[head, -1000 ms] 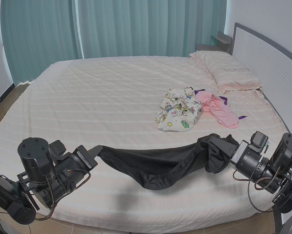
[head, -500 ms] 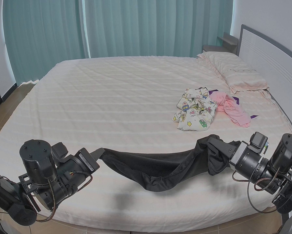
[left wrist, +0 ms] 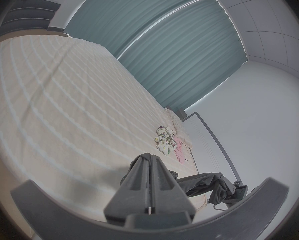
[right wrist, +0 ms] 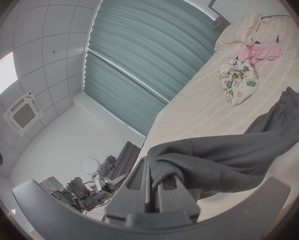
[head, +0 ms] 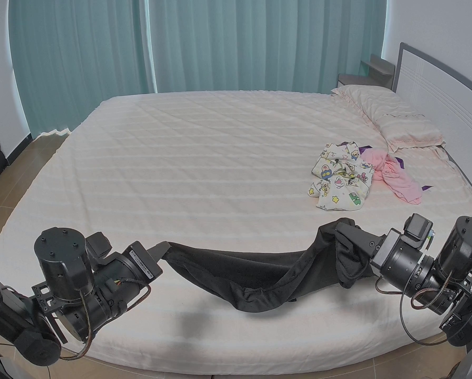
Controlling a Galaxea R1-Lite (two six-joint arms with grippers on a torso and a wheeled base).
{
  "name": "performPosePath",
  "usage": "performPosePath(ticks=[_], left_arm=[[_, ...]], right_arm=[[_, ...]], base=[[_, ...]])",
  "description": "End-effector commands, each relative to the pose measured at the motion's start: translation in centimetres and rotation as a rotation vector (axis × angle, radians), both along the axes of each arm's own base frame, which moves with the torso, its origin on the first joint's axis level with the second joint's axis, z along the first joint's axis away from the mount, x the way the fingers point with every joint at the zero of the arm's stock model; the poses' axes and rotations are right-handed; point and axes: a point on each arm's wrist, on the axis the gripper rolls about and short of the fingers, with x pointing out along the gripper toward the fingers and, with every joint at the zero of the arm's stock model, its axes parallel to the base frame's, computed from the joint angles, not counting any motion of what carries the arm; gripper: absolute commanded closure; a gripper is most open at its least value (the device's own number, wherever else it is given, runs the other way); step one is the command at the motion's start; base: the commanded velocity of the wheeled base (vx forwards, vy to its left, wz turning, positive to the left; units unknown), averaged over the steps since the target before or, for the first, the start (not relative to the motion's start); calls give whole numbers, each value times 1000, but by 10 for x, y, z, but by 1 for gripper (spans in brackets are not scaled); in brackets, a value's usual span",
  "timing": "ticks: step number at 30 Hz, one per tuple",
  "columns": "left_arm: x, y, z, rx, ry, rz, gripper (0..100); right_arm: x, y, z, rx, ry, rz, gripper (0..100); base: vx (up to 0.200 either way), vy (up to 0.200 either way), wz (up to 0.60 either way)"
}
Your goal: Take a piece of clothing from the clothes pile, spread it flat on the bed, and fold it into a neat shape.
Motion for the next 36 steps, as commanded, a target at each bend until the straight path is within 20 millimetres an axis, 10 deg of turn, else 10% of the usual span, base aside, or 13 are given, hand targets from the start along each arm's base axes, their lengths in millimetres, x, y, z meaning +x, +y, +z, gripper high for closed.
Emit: performPosePath(ticks=[1,14,36], left_arm=[[1,0,-1,3,4,0,100],[1,-1,-4,7,14,1,100],[-19,-5,5,-7,-20,-67,100]], right_arm=[[0,0,1,8,-10,1,100],[1,-5,0,3,-6,-22,100],[-26,-20,12,-51,-110,81,100]], base=[[0,200,0],[0,62,0],[-200,0,0]])
